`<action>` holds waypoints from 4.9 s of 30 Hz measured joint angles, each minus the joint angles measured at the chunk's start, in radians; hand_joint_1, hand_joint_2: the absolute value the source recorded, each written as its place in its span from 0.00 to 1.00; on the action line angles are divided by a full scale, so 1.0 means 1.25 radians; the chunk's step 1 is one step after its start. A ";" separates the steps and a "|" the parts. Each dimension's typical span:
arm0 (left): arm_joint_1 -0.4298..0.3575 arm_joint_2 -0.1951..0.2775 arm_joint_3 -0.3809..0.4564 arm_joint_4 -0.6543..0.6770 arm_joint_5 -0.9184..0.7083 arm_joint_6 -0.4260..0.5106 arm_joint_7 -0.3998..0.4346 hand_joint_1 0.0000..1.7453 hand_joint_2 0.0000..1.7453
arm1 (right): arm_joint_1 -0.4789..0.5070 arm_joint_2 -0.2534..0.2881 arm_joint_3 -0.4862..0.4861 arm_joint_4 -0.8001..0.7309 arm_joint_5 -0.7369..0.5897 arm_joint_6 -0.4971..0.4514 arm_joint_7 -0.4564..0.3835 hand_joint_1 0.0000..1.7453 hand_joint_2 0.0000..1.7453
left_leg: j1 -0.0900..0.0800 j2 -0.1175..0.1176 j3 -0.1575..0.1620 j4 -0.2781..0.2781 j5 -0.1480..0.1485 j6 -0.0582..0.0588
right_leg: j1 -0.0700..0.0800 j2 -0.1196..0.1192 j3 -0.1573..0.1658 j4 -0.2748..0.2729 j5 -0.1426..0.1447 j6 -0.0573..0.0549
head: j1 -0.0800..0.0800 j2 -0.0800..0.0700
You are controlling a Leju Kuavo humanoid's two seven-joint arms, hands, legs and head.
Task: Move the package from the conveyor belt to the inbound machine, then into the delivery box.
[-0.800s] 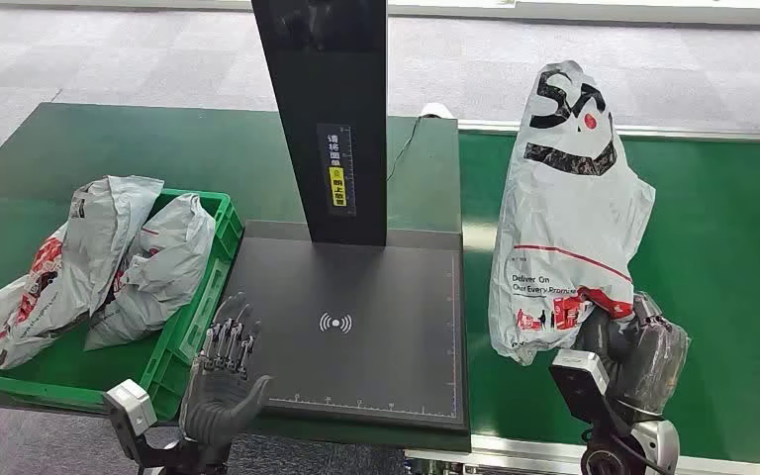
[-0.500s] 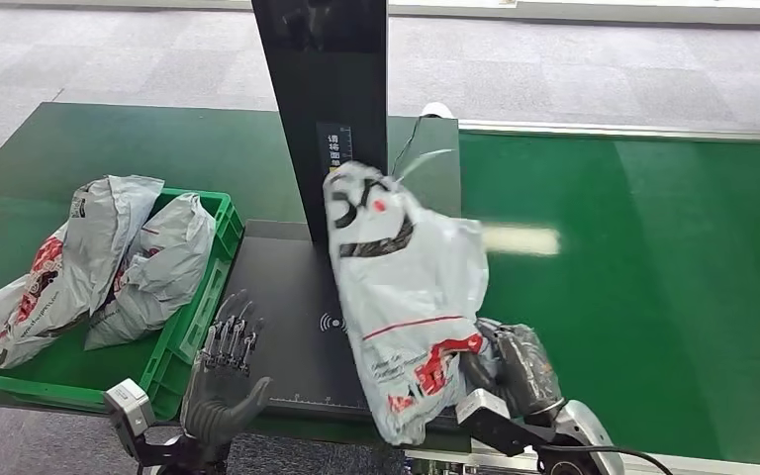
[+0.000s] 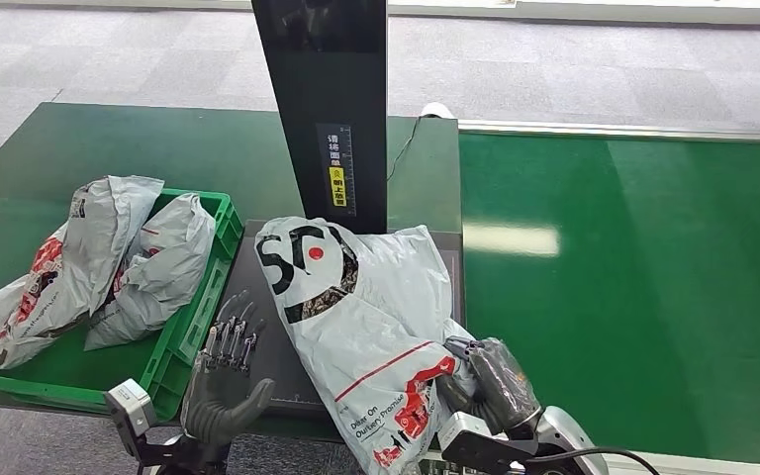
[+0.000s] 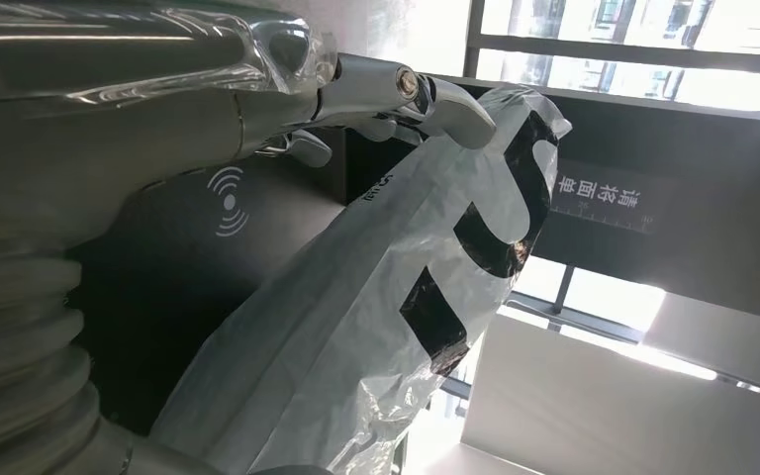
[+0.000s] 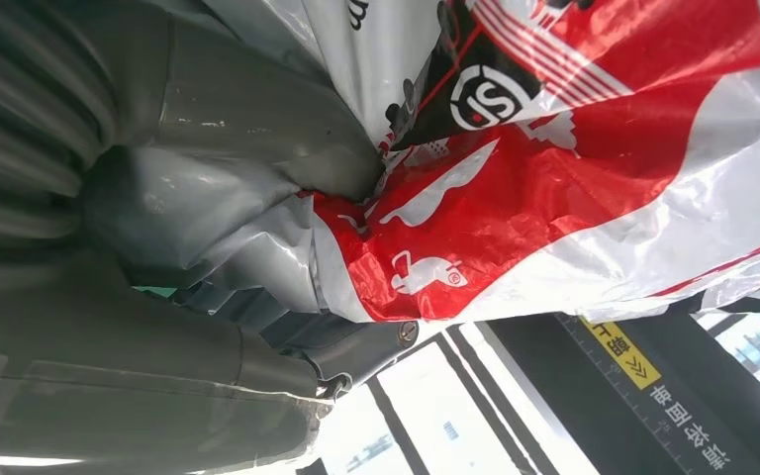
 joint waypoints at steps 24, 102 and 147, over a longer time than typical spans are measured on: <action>0.001 -0.004 0.007 -0.023 -0.017 0.017 0.003 0.00 1.00 | -0.070 -0.030 0.103 0.104 0.466 -0.231 0.179 1.00 1.00 | 0.000 0.000 0.000 0.000 0.000 0.000 | 0.000 0.000 0.000 0.000 0.000 0.000 | 0.000 0.000; -0.007 0.022 -0.066 -0.048 -0.297 0.191 -0.040 0.00 1.00 | -0.047 0.035 -0.034 0.060 -0.657 0.116 -0.055 0.00 1.00 | 0.000 0.000 0.000 0.000 0.000 0.000 | 0.000 0.000 0.000 0.000 0.000 0.000 | 0.000 0.000; -0.084 0.085 -0.279 0.141 -0.776 0.164 0.185 1.00 1.00 | -0.025 0.079 -0.078 0.035 -0.587 0.164 -0.028 0.00 1.00 | 0.000 0.000 0.001 0.000 0.000 0.000 | 0.000 0.000 0.000 0.000 0.000 0.000 | 0.000 0.000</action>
